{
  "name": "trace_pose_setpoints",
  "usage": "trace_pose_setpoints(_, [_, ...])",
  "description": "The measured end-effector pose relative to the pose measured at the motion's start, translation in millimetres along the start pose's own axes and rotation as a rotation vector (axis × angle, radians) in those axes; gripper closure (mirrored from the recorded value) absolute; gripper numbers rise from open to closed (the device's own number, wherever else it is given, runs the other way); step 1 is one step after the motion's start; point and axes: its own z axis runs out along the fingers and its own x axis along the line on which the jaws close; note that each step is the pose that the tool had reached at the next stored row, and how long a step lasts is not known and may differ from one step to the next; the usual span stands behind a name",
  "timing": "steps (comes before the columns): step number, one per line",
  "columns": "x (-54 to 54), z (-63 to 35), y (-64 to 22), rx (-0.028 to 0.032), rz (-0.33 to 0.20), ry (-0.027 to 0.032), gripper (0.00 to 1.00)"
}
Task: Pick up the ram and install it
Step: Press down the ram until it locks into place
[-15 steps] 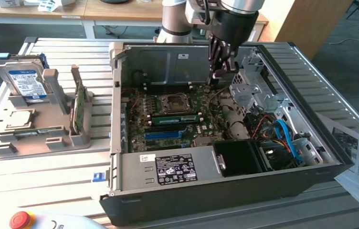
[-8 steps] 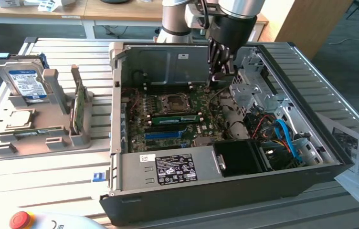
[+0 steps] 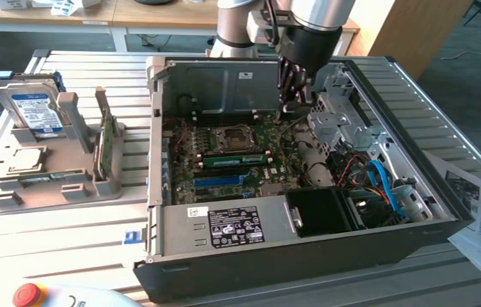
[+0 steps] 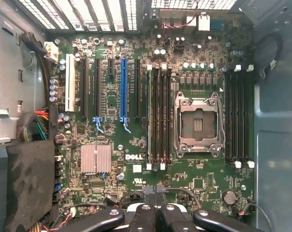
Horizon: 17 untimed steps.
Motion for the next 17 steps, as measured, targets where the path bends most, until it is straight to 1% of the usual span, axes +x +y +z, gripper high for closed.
trace_pose_setpoints(5, [0.1, 4.4, -0.2, 0.0, 0.0, 0.0001, 0.89])
trace_pose_setpoints(17, [0.5, 21.0, -0.5, 0.0, 0.0, 0.0, 0.89])
